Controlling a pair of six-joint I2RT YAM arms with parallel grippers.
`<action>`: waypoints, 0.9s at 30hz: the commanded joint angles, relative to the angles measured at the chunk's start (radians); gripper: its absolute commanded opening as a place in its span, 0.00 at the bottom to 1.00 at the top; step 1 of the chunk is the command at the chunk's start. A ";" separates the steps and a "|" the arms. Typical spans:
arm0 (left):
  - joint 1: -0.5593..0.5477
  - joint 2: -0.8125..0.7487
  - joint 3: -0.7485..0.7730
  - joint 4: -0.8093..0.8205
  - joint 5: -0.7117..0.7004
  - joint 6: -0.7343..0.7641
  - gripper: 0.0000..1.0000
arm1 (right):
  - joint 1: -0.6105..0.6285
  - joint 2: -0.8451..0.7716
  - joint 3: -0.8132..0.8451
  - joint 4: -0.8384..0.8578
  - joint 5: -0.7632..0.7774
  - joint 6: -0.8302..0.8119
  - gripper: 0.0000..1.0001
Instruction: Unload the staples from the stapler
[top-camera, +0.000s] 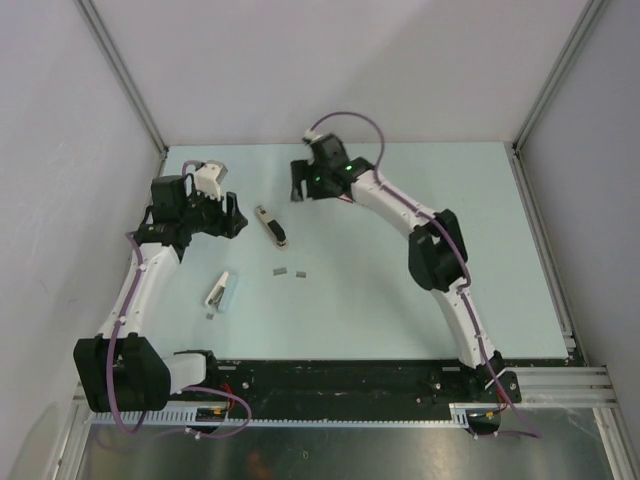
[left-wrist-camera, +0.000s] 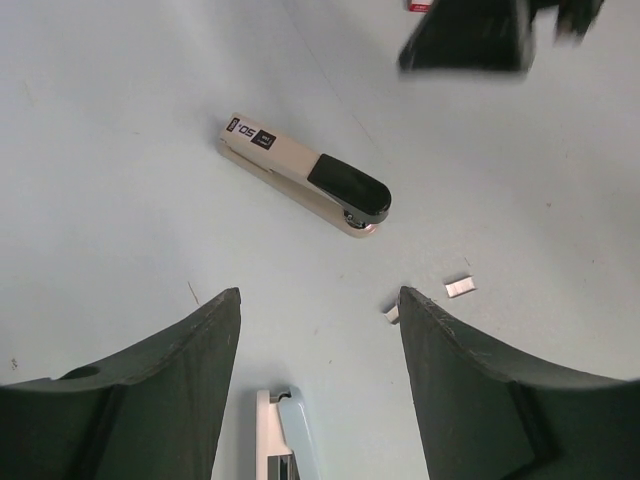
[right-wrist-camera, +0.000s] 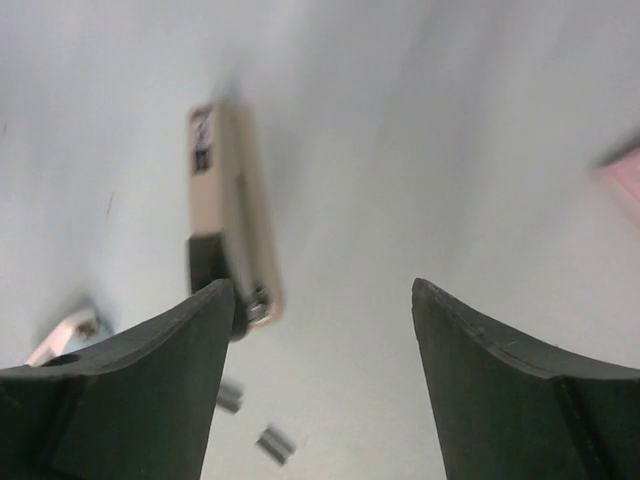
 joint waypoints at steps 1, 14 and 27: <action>0.009 -0.008 -0.002 0.004 0.015 -0.007 0.69 | -0.146 -0.068 -0.008 0.073 0.145 -0.024 0.79; 0.010 0.046 0.010 0.004 0.020 0.010 0.68 | -0.274 0.043 -0.071 0.265 0.465 -0.042 0.76; 0.010 0.075 0.015 0.006 0.022 0.022 0.68 | -0.234 0.243 0.158 0.139 0.465 -0.079 0.75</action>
